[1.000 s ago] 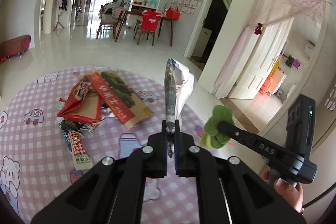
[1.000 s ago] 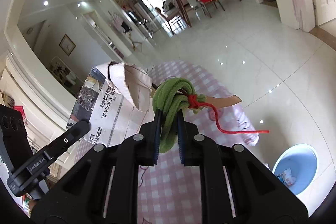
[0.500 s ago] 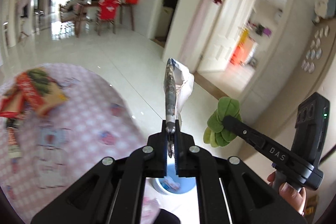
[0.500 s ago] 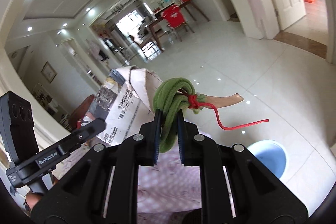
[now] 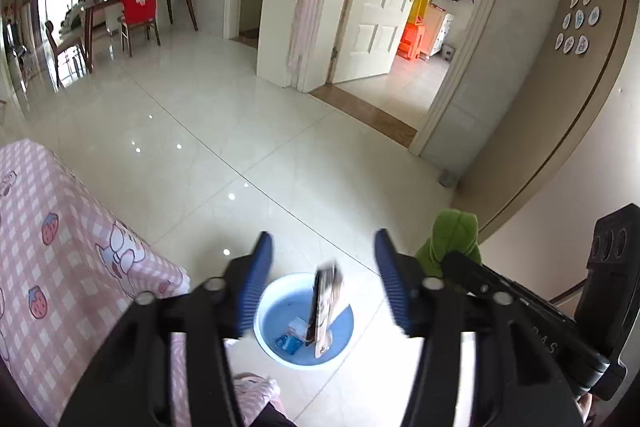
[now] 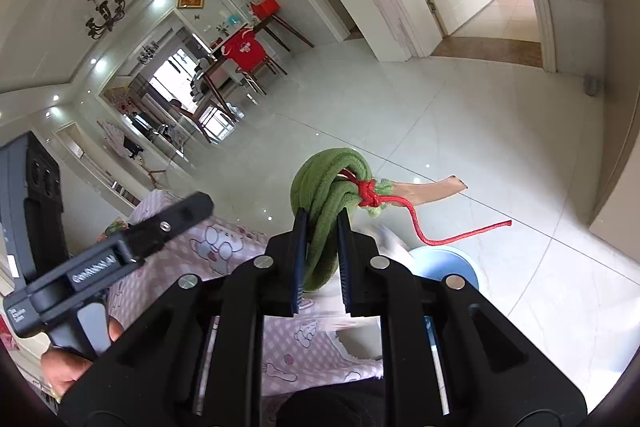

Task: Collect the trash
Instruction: 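Drop the newspaper into the blue bucket with left while right carries the green rope, then open the right gripper over the blue bucket to drop the green rope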

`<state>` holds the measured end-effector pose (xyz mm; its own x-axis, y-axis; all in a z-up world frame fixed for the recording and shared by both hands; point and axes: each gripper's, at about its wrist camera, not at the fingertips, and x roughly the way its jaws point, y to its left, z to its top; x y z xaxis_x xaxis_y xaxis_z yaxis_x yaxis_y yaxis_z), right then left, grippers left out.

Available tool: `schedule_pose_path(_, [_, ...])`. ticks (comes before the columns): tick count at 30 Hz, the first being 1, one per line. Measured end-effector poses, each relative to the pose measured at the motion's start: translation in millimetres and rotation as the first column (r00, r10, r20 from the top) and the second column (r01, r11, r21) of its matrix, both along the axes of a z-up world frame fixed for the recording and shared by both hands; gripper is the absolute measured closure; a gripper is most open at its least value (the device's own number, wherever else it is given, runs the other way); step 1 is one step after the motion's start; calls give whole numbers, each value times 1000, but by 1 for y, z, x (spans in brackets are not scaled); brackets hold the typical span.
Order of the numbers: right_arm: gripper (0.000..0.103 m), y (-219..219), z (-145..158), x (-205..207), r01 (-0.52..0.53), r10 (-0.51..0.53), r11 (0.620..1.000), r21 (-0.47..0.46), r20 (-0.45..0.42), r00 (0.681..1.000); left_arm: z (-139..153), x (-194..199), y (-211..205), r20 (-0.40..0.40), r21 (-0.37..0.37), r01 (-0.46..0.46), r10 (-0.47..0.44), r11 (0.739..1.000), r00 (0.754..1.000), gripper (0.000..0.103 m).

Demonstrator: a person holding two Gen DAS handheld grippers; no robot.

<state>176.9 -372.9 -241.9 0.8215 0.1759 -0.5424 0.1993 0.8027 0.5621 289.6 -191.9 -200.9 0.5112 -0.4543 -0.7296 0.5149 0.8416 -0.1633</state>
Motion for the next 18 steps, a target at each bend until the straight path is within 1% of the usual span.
schedule_pose_path(3, [88, -3, -8, -1, -5, 5, 1000, 13, -21, 1000, -4, -2, -5, -4, 16, 8, -8, 1000, 1000, 44])
schedule_pose_path(6, [88, 4, -12, 1, -20, 20, 1000, 16, -31, 999, -8, -5, -6, -7, 42, 4, -4, 999, 1000, 44])
schedule_pose_path(8, [88, 8, -13, 2, -32, 32, 999, 18, -33, 999, -9, -5, -3, -15, 52, -4, 5, 999, 1000, 41])
schedule_pose_path(13, [88, 19, -10, 7, -55, 55, 998, 11, -34, 998, -13, -6, 11, -24, 61, -36, 37, 997, 999, 36])
schedule_pose_path(18, [88, 19, -11, 16, -68, 68, 998, 8, -39, 997, -14, -2, 23, -34, 68, -63, 65, 996, 997, 35])
